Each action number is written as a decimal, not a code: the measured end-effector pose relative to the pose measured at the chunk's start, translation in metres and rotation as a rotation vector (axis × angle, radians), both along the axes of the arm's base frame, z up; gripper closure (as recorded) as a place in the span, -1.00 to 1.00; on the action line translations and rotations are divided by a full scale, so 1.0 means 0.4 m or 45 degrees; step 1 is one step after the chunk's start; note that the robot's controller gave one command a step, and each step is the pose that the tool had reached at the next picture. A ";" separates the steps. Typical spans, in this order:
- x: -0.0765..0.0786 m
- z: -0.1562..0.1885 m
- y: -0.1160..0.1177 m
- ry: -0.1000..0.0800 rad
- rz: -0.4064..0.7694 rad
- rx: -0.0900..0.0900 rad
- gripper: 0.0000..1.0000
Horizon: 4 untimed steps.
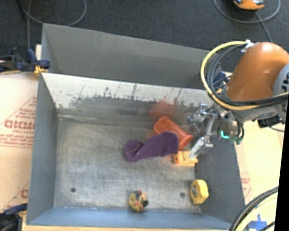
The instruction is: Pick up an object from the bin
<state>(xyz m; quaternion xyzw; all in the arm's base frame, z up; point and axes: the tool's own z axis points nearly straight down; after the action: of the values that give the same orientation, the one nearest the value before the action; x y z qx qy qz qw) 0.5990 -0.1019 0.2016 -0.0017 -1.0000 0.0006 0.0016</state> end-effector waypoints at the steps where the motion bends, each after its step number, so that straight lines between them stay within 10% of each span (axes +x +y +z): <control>1: 0.004 0.012 0.001 -0.010 0.002 -0.002 -1.00; 3: -0.030 -0.112 0.202 -0.004 -0.003 0.006 -1.00; 4: 0.050 -0.222 0.278 -0.025 -0.077 0.001 -1.00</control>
Offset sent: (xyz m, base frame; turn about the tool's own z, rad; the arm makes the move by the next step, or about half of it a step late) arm -0.0044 0.0875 -0.0548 -0.0905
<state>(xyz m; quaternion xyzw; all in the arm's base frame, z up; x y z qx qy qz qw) 0.6189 0.0091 0.1129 -0.0319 -0.9995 0.0002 -0.0080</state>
